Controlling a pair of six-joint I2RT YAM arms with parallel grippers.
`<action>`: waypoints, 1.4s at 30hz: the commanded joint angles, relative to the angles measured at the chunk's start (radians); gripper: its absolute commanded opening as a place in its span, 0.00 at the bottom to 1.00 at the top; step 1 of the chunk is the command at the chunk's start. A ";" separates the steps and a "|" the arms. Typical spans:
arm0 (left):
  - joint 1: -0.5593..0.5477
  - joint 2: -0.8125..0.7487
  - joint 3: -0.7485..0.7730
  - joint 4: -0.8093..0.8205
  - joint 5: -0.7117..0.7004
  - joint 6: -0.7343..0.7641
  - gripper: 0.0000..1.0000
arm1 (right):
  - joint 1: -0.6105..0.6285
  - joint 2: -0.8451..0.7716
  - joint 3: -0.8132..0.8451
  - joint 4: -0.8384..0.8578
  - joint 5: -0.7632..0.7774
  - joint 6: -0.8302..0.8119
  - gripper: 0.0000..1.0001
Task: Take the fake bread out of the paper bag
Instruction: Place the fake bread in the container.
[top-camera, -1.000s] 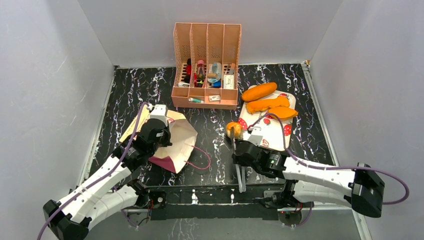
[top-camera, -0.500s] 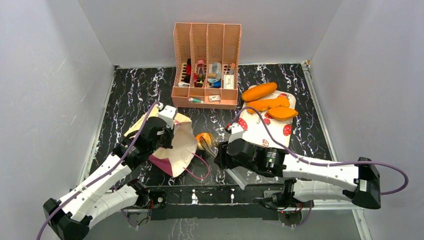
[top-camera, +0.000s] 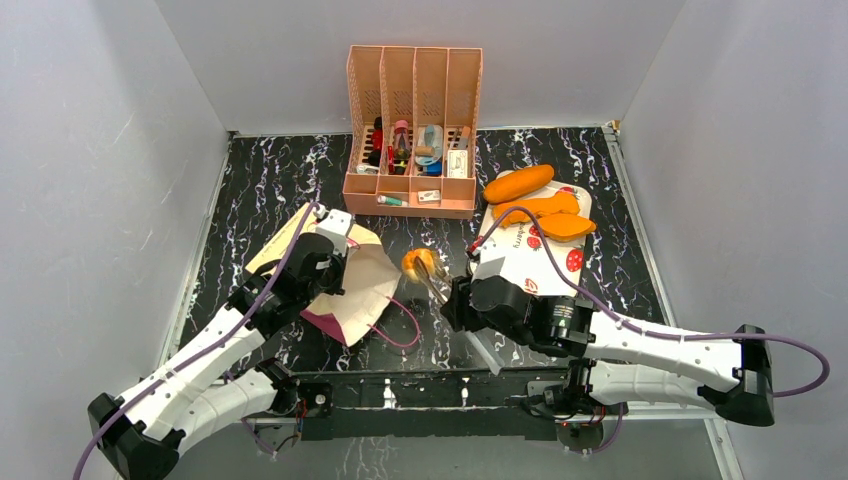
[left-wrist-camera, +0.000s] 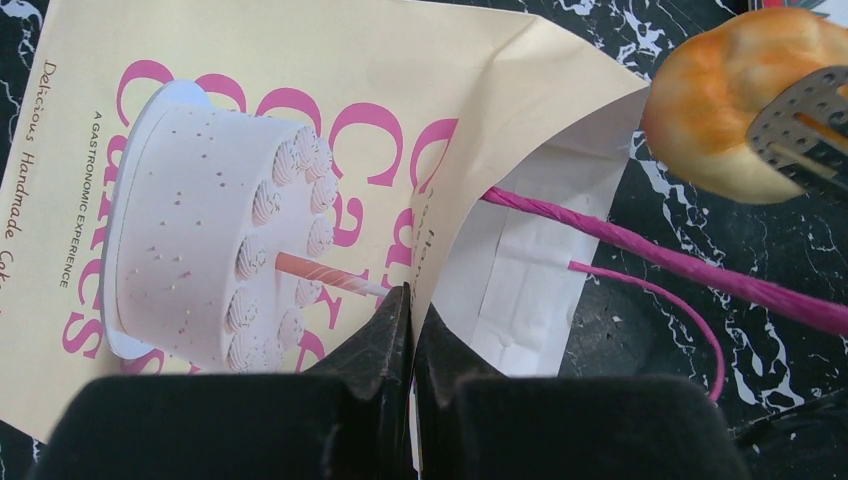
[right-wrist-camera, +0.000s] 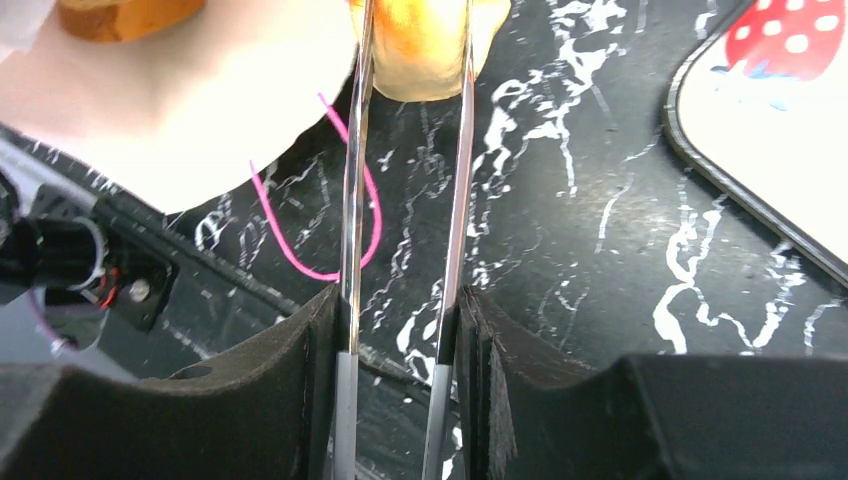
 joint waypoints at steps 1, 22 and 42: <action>0.003 -0.005 0.030 0.026 -0.052 -0.031 0.00 | 0.006 -0.041 0.014 -0.001 0.223 0.039 0.37; 0.003 0.024 0.056 0.060 0.075 -0.032 0.00 | -0.485 0.095 -0.143 0.111 0.185 -0.012 0.38; 0.003 -0.009 0.029 0.089 0.128 -0.001 0.00 | -0.559 0.239 -0.231 0.209 0.023 0.074 0.58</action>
